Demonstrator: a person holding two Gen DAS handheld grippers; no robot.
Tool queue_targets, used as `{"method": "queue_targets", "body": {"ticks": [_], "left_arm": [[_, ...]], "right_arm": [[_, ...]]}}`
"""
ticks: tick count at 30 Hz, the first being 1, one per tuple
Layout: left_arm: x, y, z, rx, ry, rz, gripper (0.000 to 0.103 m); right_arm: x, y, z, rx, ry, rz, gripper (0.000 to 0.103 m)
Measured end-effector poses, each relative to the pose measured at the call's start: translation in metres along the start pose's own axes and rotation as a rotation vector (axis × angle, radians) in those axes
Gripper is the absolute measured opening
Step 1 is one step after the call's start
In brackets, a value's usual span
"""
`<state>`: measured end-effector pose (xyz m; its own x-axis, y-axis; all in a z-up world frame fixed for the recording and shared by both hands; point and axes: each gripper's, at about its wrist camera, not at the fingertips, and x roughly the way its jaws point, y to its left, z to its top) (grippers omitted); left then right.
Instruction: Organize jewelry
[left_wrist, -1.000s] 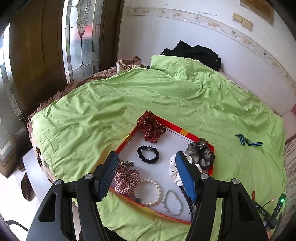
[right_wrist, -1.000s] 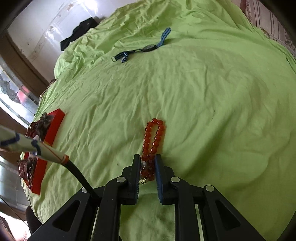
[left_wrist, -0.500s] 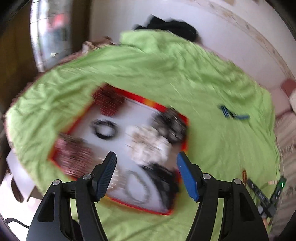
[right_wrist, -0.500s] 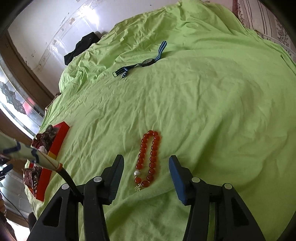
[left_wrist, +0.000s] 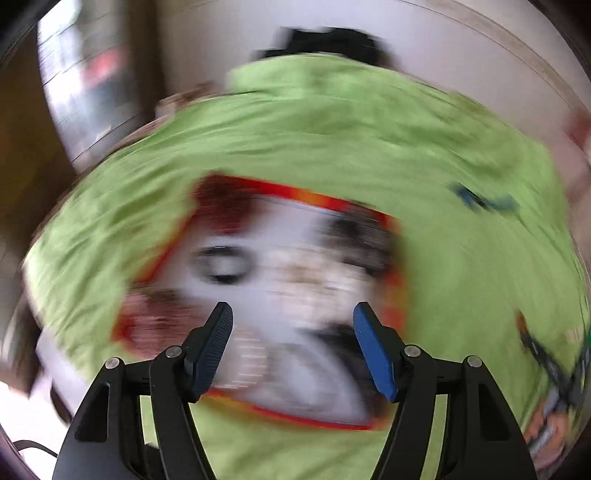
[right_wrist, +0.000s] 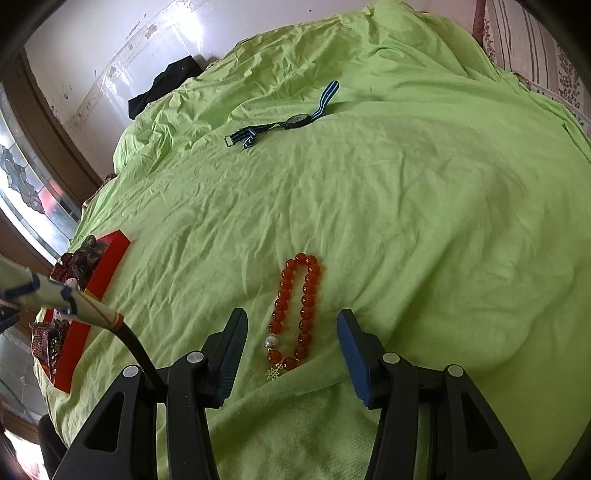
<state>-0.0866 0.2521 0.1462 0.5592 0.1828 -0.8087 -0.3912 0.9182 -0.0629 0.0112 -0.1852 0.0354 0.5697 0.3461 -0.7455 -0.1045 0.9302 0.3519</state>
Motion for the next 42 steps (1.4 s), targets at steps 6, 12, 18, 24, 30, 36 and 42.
{"method": "queue_targets", "body": {"ticks": [6,12,18,24,30,36,42], "left_arm": [[0.032,0.12,0.022,-0.311,0.067,-0.003,0.067],[0.077,0.149,0.026,-0.413,0.185,-0.119,0.046],[0.088,0.126,0.044,-0.342,0.182,-0.148,0.034],[0.097,0.103,0.062,-0.222,0.195,-0.07,0.031],[0.097,0.096,0.058,-0.127,0.224,-0.033,0.005],[0.035,0.091,0.067,-0.16,0.081,-0.143,0.005],[-0.013,0.06,0.059,-0.142,0.022,-0.311,0.005]], "right_arm": [[0.002,0.004,-0.003,-0.02,-0.002,-0.022,0.055],[0.004,0.008,-0.005,-0.043,-0.005,-0.049,0.056],[0.006,0.009,-0.005,-0.046,-0.004,-0.053,0.056],[0.006,0.009,-0.005,-0.045,-0.004,-0.053,0.056],[0.006,0.009,-0.004,-0.047,-0.004,-0.055,0.056],[0.007,0.009,-0.005,-0.055,-0.004,-0.063,0.056],[0.008,0.01,-0.004,-0.039,0.008,-0.053,0.056]]}}
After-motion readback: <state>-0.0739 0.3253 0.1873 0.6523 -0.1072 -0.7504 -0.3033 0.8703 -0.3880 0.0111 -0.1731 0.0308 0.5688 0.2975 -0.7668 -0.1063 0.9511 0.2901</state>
